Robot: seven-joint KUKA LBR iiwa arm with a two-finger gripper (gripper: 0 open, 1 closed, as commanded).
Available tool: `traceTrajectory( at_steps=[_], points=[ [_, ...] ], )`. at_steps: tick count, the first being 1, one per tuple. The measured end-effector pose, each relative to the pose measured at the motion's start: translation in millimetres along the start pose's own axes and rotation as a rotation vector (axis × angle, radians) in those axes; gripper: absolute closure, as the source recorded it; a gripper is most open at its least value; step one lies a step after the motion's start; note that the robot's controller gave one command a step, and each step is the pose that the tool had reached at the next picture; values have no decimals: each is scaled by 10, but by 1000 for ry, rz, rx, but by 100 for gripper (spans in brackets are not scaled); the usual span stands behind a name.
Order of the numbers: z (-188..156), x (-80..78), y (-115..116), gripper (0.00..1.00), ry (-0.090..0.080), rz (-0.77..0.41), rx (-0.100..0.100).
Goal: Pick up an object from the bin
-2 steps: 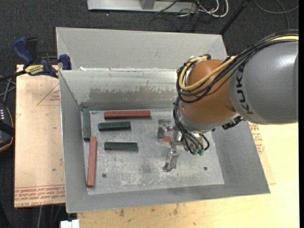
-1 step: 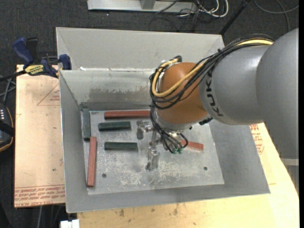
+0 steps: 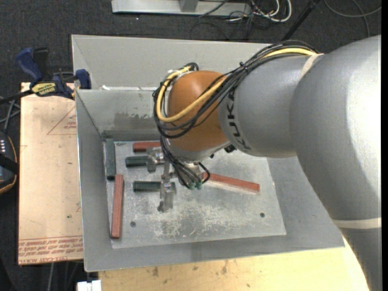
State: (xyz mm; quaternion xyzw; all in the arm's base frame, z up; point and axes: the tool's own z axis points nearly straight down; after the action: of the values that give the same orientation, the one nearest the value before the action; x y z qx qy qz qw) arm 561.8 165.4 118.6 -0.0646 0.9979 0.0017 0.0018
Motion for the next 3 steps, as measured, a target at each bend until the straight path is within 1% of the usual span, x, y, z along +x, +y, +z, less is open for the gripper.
traceTrajectory(
  at_steps=[1,2,3],
  points=[
    [-209,-14,-59,0,0,86,1],
    [416,-47,18,0,-1,95,1],
    [606,-85,47,100,1,91,-1]
  ],
)
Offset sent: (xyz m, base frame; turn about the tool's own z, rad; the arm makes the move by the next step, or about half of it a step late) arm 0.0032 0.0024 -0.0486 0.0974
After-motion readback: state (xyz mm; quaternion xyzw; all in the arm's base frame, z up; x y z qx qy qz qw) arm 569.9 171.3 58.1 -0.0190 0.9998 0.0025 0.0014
